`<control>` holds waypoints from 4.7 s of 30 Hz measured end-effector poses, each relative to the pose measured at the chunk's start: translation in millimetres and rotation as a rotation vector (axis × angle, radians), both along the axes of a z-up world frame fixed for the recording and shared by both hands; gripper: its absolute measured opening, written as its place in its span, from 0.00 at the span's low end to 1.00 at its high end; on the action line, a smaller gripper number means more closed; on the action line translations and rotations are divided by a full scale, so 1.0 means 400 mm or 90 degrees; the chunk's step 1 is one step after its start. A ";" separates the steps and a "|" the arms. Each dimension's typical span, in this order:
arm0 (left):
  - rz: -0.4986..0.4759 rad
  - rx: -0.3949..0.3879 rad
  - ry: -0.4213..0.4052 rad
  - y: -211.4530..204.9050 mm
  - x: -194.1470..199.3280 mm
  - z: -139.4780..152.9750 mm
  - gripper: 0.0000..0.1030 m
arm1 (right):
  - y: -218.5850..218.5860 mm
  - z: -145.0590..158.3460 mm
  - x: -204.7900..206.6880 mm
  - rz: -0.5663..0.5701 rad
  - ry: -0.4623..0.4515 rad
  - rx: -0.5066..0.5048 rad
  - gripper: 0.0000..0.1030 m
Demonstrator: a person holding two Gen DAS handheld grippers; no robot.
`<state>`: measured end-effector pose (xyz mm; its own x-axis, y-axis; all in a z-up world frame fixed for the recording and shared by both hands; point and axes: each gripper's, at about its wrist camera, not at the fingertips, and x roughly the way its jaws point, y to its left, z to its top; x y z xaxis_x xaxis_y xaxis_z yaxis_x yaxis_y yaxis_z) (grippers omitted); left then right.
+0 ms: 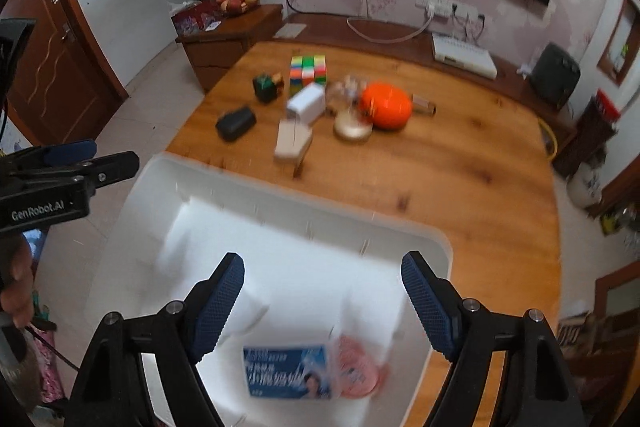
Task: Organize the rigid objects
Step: 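Withdraw both tools toward the black charger and the beige block, then grasp the black charger with left gripper while right grasps the beige block, then carry black charger and beige block into the white tray and open both grippers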
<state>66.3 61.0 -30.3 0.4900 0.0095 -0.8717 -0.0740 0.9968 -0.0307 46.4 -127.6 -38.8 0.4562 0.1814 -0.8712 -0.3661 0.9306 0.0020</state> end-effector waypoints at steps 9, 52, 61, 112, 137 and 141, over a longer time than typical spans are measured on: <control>0.096 -0.063 0.054 0.059 0.196 -0.006 0.81 | 0.073 0.068 0.251 0.015 0.007 -0.008 0.79; 0.474 -0.180 0.227 0.106 0.405 -0.418 0.80 | 0.129 -0.365 0.411 0.013 0.270 0.012 0.44; 0.518 -0.134 0.215 0.107 0.392 -0.405 0.66 | 0.099 -0.365 0.380 0.007 0.265 0.022 0.44; -0.029 0.001 0.064 -0.104 -0.186 -0.226 0.66 | 0.074 -0.118 -0.201 0.067 -0.011 0.003 0.44; -0.074 0.078 0.092 -0.172 -0.206 -0.316 0.66 | 0.097 -0.250 -0.224 0.095 0.079 -0.041 0.60; -0.075 0.062 0.104 -0.173 -0.205 -0.321 0.67 | 0.090 -0.249 -0.223 0.087 0.079 -0.038 0.62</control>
<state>-15.7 -8.1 -158.9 0.3444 0.0486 -0.9376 0.0473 0.9965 0.0691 -42.7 -91.7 -138.2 0.3197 0.1813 -0.9300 -0.4896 0.8720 0.0016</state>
